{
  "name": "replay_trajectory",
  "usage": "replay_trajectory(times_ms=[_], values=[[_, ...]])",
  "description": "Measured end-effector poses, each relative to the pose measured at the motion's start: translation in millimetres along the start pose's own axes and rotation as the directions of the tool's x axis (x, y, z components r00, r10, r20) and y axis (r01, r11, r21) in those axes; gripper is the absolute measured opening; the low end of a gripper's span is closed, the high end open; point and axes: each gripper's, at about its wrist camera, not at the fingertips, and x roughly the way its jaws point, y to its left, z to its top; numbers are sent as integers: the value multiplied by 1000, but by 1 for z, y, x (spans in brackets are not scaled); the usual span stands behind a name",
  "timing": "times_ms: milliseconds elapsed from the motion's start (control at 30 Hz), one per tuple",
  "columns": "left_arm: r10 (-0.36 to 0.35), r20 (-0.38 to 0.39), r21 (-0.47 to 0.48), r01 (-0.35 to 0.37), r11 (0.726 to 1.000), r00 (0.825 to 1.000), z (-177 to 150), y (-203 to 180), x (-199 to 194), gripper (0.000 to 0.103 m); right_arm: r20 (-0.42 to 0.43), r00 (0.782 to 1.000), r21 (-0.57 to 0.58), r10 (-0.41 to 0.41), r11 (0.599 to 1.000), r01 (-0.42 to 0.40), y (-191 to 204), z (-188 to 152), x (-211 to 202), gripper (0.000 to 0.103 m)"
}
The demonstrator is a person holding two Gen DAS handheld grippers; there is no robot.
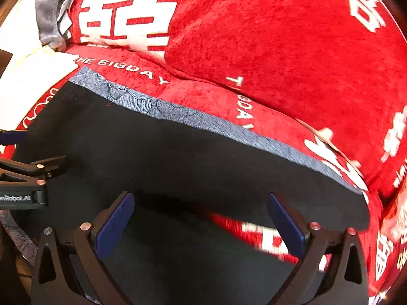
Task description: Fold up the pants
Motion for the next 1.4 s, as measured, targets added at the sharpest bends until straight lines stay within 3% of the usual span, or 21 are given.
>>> replay_trajectory(times_ms=[167,267,433,467,567,633,667,733,767,800,833,900,1033,1200,1300,1400], values=[[0,-28,2,0,1000,1000,21,-2,14,103,-25,990,-69,136,988,-138,-6,33,33,103],[-2,-49,-1,2,1000,999,26,0,22,103,-66,977,-187,203,959,-212,3,54,62,103],[-24,-73,-1,24,1000,997,26,5,28,103,-152,964,-342,217,904,-257,14,77,112,103],[-29,-73,0,29,1000,997,25,5,29,103,-175,959,-351,225,895,-274,14,80,121,103],[-26,-72,-3,26,1000,997,26,7,31,103,-245,911,-282,332,874,-395,5,92,142,103],[-30,-69,-11,29,1000,997,29,6,31,103,-228,915,-309,333,866,-393,6,94,143,103],[-36,-68,-17,35,999,997,32,5,31,103,-229,916,-324,329,861,-391,9,93,143,100],[-52,-66,-23,50,998,996,37,4,31,103,-229,903,-330,365,843,-424,11,94,138,80],[-63,-65,-27,61,998,996,40,4,31,103,-221,895,-342,386,829,-442,14,94,134,56],[-82,-70,-41,79,996,994,44,4,32,103,-214,892,-357,398,818,-451,17,93,128,43],[-99,-76,-57,95,994,992,48,5,32,103,-212,898,-362,386,822,-439,19,91,125,38],[-133,-83,-108,124,986,988,58,11,33,103,-209,902,-376,378,820,-430,21,86,119,15],[-212,-47,-229,196,954,976,76,28,30,103,-116,928,-405,353,837,-369,24,68,89,12],[-314,-83,-418,253,873,946,99,41,50,103,52,958,-409,284,881,-239,28,43,44,11],[-307,-112,-458,225,860,945,108,37,57,103,134,967,-406,215,903,-144,38,35,33,11],[-277,-138,-451,188,872,951,114,25,59,103,202,969,-422,145,906,-48,49,25,27,11]])
